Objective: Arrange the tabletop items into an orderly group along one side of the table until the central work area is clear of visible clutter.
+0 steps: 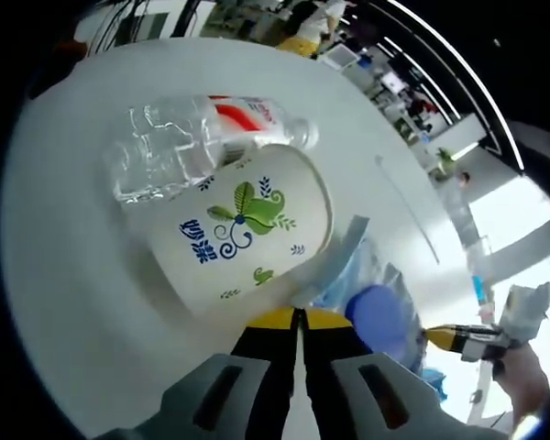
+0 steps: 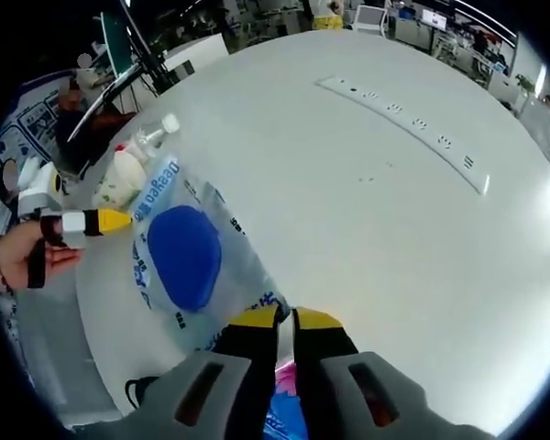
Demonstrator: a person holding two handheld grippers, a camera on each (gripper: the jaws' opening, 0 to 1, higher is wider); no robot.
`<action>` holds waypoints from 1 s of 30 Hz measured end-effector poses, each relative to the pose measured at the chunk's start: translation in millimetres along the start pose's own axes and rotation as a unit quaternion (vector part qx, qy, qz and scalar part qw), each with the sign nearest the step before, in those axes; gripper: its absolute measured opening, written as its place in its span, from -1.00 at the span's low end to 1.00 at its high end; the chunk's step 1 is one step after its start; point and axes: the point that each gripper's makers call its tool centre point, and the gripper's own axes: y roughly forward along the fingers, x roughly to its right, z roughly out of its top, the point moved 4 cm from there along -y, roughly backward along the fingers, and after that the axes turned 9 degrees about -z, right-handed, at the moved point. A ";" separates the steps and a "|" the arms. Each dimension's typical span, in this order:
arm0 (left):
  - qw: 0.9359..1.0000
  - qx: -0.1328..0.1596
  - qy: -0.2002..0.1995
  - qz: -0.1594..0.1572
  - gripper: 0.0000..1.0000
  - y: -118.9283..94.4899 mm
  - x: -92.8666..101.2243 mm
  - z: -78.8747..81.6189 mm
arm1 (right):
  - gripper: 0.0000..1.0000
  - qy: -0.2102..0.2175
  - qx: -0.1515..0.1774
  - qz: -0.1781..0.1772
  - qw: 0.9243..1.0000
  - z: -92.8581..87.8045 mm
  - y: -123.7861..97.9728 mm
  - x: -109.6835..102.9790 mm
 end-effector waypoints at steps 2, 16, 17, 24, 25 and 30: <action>1.000 -0.001 0.003 0.000 -1.00 0.3 -0.6 -0.2 | -0.93 -0.002 -0.001 -0.001 1.000 -0.7 1.3 1.0; 1.000 -0.001 -0.008 -0.006 -1.00 -0.1 -1.8 -1.1 | -0.84 -0.006 -0.003 -0.006 1.000 -0.1 2.8 2.3; 1.000 0.000 -0.009 -0.007 -1.00 -0.3 -2.0 -1.1 | -0.84 -0.007 -0.003 -0.006 1.000 -0.2 2.9 2.3; 1.000 0.002 -0.011 -0.015 -0.88 0.1 -0.7 -1.8 | -0.83 -0.006 -0.003 -0.007 1.000 -0.1 2.6 2.6; 1.000 0.005 -0.011 -0.017 -0.86 0.1 0.0 -1.3 | -0.83 -0.006 -0.004 -0.007 1.000 -0.2 2.6 2.7; 1.000 0.006 -0.013 -0.018 -0.82 -0.8 0.4 -0.8 | -0.81 -0.006 -0.003 -0.009 1.000 0.0 2.0 2.8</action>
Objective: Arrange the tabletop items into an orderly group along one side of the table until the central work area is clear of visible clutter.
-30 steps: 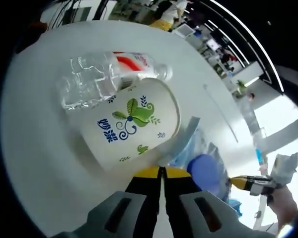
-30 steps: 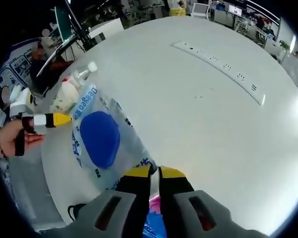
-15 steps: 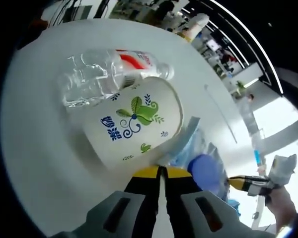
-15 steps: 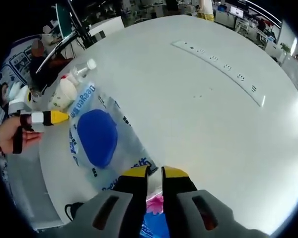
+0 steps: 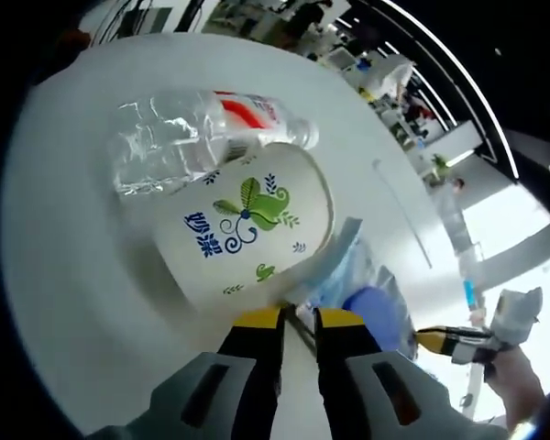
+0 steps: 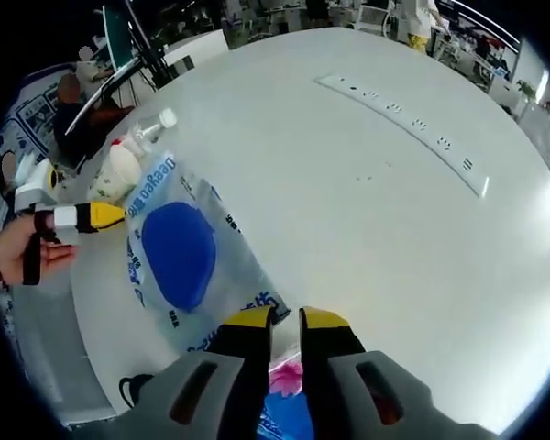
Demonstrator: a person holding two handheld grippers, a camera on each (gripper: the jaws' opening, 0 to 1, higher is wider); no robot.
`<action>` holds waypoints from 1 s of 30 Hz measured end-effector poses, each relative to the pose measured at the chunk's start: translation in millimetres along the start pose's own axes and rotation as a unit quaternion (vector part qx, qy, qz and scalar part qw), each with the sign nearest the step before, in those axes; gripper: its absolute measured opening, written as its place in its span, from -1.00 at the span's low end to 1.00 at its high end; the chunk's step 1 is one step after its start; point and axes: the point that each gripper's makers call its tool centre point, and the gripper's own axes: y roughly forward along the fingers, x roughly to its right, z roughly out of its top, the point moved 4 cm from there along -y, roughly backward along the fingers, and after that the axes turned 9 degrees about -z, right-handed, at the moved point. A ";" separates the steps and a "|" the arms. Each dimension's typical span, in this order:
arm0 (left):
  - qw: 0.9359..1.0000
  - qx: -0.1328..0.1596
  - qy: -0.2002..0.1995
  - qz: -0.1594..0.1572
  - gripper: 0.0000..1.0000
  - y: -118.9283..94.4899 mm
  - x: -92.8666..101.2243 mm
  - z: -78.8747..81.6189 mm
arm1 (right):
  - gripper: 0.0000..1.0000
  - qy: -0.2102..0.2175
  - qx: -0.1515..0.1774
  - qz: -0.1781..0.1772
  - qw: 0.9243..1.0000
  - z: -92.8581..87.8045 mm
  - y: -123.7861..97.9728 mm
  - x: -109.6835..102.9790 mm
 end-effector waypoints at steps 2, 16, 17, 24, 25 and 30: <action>1.000 -0.001 -0.002 -0.002 -0.81 -0.4 0.6 -0.6 | -0.78 -0.001 0.001 -0.003 1.000 0.3 -0.3 0.8; 1.000 0.001 -0.007 -0.011 -0.68 -2.1 3.2 -0.3 | -0.62 0.002 0.011 -0.014 1.000 3.0 -5.4 1.6; 1.000 -0.001 -0.008 -0.013 -0.65 -2.2 4.1 -0.7 | -0.61 0.003 0.011 -0.016 1.000 3.4 -6.1 1.9; 1.000 -0.004 -0.006 -0.021 -0.56 -2.1 8.3 0.0 | -0.56 0.003 0.021 -0.023 1.000 7.4 -10.0 2.3; 1.000 -0.004 -0.005 -0.021 -0.54 -2.1 8.6 0.0 | -0.55 0.002 0.021 -0.022 1.000 7.6 -10.3 1.7; 1.000 -0.009 -0.004 -0.025 -0.49 -3.5 10.1 -1.2 | -0.51 -0.001 0.025 -0.025 0.999 8.7 -14.1 0.0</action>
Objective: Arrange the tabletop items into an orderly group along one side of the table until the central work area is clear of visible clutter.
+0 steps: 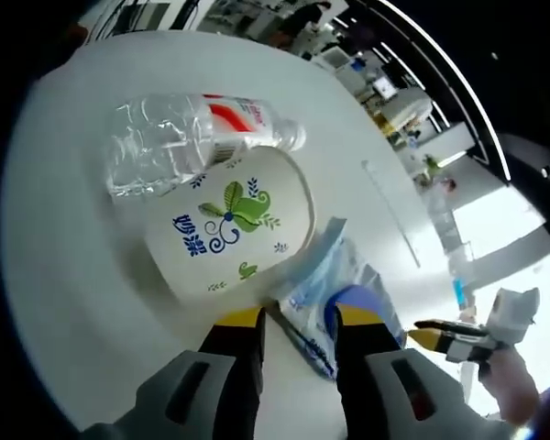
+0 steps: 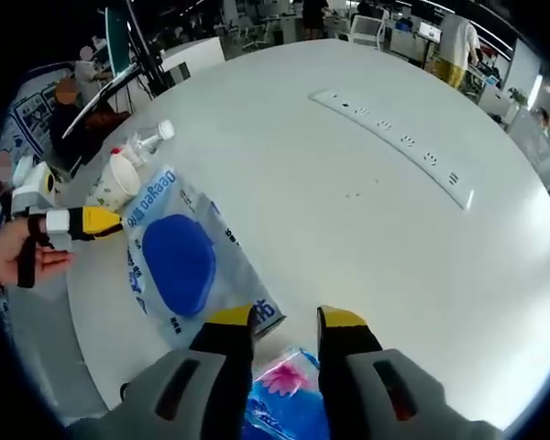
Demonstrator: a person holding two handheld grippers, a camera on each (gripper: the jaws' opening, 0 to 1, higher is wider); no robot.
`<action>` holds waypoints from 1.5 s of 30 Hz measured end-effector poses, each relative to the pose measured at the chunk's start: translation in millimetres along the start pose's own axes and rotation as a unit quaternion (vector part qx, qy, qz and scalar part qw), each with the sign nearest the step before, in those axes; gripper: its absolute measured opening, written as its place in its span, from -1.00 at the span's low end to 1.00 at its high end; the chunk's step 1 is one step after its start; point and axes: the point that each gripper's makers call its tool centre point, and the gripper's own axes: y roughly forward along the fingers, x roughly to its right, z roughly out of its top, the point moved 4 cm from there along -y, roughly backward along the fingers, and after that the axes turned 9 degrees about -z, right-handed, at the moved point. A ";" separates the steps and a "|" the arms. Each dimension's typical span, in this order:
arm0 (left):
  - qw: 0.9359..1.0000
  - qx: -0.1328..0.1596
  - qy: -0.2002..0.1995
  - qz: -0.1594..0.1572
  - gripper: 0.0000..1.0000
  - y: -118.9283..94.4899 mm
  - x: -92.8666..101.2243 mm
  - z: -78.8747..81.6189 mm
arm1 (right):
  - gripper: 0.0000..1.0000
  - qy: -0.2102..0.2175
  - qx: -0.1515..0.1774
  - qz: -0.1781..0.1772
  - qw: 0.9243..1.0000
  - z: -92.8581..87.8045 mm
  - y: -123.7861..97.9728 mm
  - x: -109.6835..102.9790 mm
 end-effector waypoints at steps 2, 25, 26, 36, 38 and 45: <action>1.000 -0.003 -0.001 -0.003 -0.45 -0.2 0.6 -0.6 | -0.49 0.001 0.004 -0.001 1.000 0.8 -0.6 -0.1; 0.998 -0.029 0.008 -0.046 -0.18 -12.0 11.8 -2.8 | -0.30 0.017 0.044 -0.006 0.999 8.4 -20.4 -15.9; 0.998 -0.030 0.010 -0.049 -0.16 -12.3 12.4 -2.8 | -0.29 0.018 0.045 -0.007 0.999 8.5 -21.0 -16.9; 0.995 -0.046 0.017 -0.084 -0.05 -20.2 21.3 0.5 | -0.21 0.027 0.051 -0.012 0.998 9.9 -28.8 -27.5; 0.994 -0.052 0.018 -0.094 -0.03 -21.5 24.7 0.4 | -0.21 0.028 0.054 -0.013 0.998 11.5 -31.2 -29.3; 0.990 -0.072 0.028 -0.117 -0.02 -26.3 29.6 -0.4 | -0.22 0.035 0.063 -0.015 0.997 13.0 -41.8 -41.8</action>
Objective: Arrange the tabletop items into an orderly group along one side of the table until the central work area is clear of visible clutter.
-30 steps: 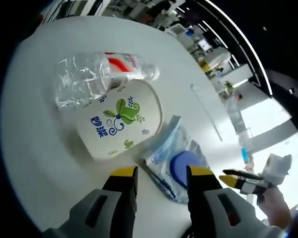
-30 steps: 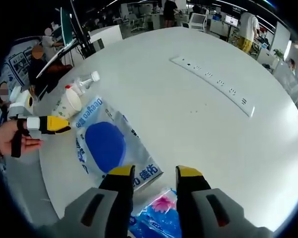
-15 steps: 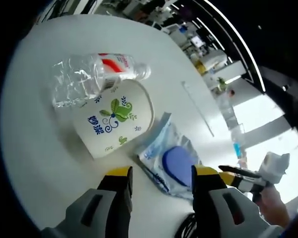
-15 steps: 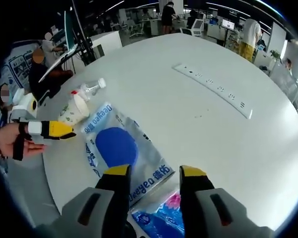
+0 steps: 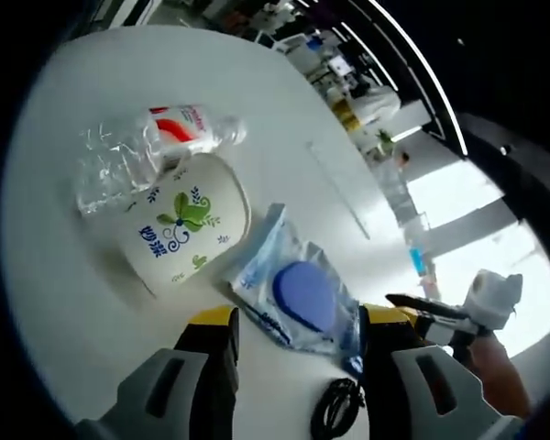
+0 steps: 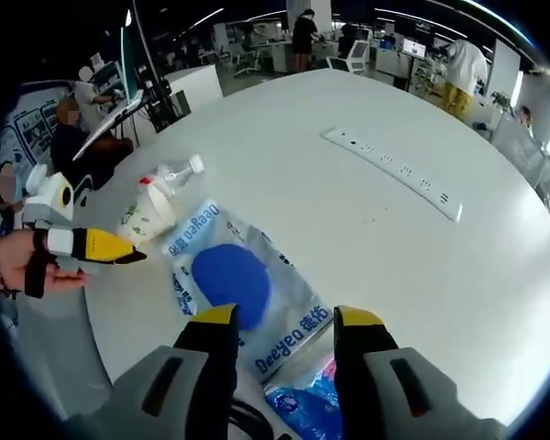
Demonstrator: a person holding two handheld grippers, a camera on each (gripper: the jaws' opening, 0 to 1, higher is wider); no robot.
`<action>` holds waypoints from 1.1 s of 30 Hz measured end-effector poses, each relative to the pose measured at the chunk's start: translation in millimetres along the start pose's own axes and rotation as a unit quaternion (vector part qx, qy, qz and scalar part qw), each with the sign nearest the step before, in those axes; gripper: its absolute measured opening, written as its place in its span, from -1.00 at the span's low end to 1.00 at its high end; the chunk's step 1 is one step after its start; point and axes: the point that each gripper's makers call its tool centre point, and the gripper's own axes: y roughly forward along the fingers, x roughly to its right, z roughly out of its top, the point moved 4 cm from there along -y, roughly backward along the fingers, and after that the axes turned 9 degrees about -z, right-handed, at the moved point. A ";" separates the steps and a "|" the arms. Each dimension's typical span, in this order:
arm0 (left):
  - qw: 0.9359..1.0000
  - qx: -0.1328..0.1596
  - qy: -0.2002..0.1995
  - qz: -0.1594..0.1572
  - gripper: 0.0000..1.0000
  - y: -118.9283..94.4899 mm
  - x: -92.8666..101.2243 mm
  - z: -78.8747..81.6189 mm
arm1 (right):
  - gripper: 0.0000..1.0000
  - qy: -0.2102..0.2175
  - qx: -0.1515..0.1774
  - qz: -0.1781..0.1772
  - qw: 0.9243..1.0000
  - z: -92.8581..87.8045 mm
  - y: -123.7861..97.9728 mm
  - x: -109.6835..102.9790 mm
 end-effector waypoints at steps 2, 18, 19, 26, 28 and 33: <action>1.000 -0.011 0.004 -0.009 -0.02 -1.7 2.0 -2.1 | -0.21 0.005 0.002 0.001 1.000 0.5 -0.9 0.1; 0.994 -0.071 0.017 -0.079 0.03 -20.1 16.1 -2.4 | -0.21 0.028 0.019 0.001 0.999 -4.0 -17.5 -28.8; 0.994 -0.071 0.017 -0.084 0.04 -21.2 17.3 -1.2 | -0.21 0.029 0.018 0.000 0.999 -4.4 -19.0 -30.9; 0.986 -0.107 0.019 -0.128 0.07 -31.1 25.4 2.7 | -0.19 0.040 0.027 0.001 0.999 -3.7 -23.8 -38.8; 0.984 -0.116 0.025 -0.134 0.07 -35.1 24.8 4.8 | -0.20 0.045 0.032 0.002 0.998 -2.9 -25.7 -42.9; 0.972 -0.149 0.039 -0.175 0.09 -46.4 30.8 7.2 | -0.19 0.057 0.039 0.007 0.998 -2.1 -29.3 -53.7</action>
